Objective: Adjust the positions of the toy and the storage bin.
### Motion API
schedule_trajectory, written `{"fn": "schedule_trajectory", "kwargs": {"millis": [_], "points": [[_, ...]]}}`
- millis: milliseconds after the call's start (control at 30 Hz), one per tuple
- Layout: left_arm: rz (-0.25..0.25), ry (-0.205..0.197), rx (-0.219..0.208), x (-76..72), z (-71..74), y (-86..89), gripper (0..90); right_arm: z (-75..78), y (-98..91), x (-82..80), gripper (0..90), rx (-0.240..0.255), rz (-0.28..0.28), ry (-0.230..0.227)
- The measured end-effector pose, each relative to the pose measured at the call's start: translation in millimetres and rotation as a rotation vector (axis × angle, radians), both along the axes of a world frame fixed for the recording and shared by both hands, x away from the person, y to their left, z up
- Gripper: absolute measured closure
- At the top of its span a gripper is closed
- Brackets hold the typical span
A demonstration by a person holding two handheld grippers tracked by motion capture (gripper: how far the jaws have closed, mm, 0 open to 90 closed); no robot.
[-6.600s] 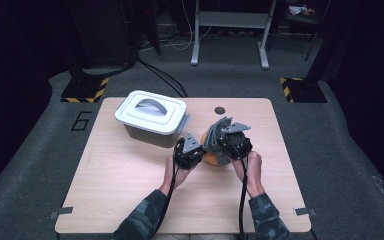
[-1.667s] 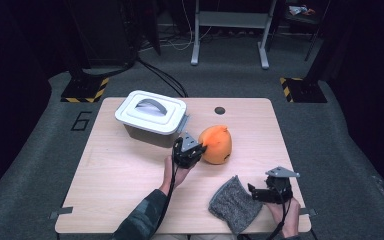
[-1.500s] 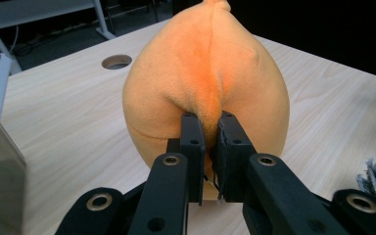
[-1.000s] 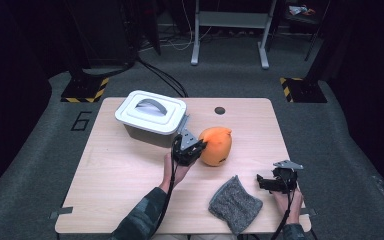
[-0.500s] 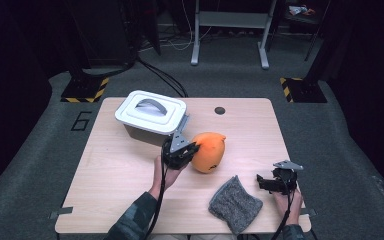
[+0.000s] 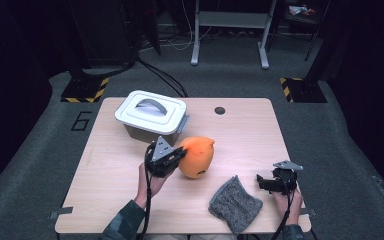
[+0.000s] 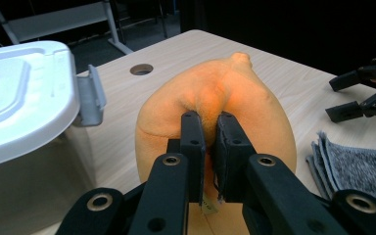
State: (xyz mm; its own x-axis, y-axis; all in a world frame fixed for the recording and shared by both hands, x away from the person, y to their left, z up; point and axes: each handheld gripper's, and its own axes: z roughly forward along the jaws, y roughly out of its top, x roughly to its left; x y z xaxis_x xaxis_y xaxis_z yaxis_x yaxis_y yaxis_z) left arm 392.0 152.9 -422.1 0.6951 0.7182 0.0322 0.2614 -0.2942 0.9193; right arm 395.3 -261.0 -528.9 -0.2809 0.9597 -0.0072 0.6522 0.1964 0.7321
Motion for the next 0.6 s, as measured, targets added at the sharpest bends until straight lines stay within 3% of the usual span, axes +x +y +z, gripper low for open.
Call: {"fn": "schedule_trajectory", "kwargs": {"millis": [600], "points": [[0.104, -0.026, 0.006, -43.7, 0.8, 68.9, 83.4, 0.0, 0.0, 0.0, 6.1, 0.000, -0.001, 0.000]]}}
